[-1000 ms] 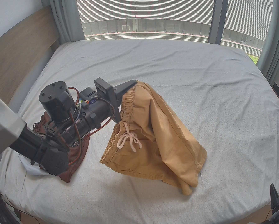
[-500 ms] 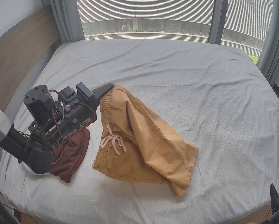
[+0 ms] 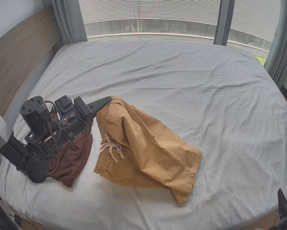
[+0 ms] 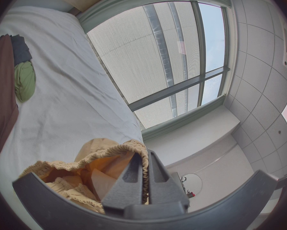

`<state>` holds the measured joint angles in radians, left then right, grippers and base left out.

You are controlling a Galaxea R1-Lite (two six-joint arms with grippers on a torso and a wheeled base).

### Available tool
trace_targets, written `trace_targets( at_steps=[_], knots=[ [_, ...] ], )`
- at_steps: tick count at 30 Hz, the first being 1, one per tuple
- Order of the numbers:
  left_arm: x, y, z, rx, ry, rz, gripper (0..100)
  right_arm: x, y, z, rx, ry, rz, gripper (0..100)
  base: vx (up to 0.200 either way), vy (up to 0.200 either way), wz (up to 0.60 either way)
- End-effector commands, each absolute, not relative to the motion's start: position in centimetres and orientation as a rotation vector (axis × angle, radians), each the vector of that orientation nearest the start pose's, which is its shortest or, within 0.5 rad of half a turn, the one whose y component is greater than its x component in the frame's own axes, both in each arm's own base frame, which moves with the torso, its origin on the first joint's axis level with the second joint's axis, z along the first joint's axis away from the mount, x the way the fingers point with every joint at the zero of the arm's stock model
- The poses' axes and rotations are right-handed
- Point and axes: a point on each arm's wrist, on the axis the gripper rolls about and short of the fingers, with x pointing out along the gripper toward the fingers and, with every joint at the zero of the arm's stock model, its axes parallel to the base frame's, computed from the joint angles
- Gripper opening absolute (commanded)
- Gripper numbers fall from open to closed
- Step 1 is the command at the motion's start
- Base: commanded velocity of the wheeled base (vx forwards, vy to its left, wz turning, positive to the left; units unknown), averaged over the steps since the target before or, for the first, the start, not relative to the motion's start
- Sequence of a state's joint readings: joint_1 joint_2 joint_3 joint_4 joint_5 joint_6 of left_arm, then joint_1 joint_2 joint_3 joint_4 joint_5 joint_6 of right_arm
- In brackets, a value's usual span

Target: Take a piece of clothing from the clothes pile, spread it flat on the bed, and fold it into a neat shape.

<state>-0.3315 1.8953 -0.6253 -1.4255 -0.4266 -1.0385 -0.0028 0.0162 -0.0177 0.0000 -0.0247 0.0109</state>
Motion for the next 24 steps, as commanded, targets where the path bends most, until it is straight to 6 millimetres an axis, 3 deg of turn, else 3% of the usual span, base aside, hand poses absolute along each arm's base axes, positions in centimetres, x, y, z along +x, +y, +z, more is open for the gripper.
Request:
trace_targets(
  at_steps=[1,5,6,8,10,11,12,16,19,21,22,24],
  knots=[
    [30.2,-10.8,15.2,-0.977,0.237,-0.735,0,-2.3,0.0,7.5,0.012,0.001,-0.028,100,0.000,0.000,0.00],
    [30.5,-10.8,15.3,-0.984,0.207,-0.702,0,-2.4,0.0,8.1,0.014,-0.037,-0.023,100,0.000,0.000,0.00],
    [30.4,-10.8,15.2,-0.981,0.204,-0.702,0,-2.6,0.0,9.1,0.015,-0.091,-0.021,100,0.000,0.000,0.00],
    [30.4,-10.8,15.3,-0.979,0.192,-0.708,0,-3.7,-0.1,13.0,0.020,-0.221,-0.009,100,0.000,0.000,0.00],
    [30.4,-10.8,15.3,-0.976,0.180,-0.715,0,-3.4,-0.2,15.8,0.040,-0.197,0.031,100,0.000,0.000,0.00],
    [30.4,-10.8,15.4,-0.975,0.178,-0.716,0,-3.4,-0.2,16.0,0.042,-0.196,0.037,100,0.000,0.000,0.00],
    [30.4,-10.8,15.4,-0.971,0.173,-0.716,0,-2.3,-0.2,18.0,0.062,-0.139,0.116,100,0.000,0.000,0.00],
    [30.4,-10.7,15.5,-0.971,0.167,-0.716,0,0.3,0.1,20.8,0.115,-0.048,0.221,100,0.000,0.000,0.00],
    [30.5,-10.7,15.5,-0.971,0.167,-0.712,0,3.6,1.1,24.1,0.141,0.014,0.310,100,0.000,0.000,0.00],
    [30.5,-10.7,15.4,-0.971,0.170,-0.711,0,4.1,1.2,24.6,0.142,0.022,0.325,100,0.000,0.000,0.00],
    [30.5,-10.7,15.3,-0.971,0.172,-0.711,0,6.3,2.1,25.9,0.143,0.055,0.384,100,0.000,0.000,0.00],
    [30.4,-10.7,15.2,-0.972,0.176,-0.711,0,7.9,2.7,26.7,0.150,0.063,0.412,100,0.000,0.000,0.00]
  ],
)
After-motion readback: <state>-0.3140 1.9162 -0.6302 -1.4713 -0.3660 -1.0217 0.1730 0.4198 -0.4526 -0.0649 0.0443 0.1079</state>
